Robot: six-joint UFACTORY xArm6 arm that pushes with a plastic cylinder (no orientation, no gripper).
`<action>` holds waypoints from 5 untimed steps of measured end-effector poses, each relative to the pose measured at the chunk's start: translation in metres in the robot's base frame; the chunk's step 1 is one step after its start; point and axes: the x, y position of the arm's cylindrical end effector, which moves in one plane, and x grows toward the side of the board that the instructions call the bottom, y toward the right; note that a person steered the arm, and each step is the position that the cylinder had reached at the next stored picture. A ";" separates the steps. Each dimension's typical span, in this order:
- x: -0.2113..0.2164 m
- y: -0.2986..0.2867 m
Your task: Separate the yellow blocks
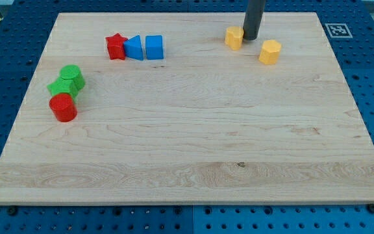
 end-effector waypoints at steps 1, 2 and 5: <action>0.011 -0.001; 0.014 -0.026; -0.008 -0.070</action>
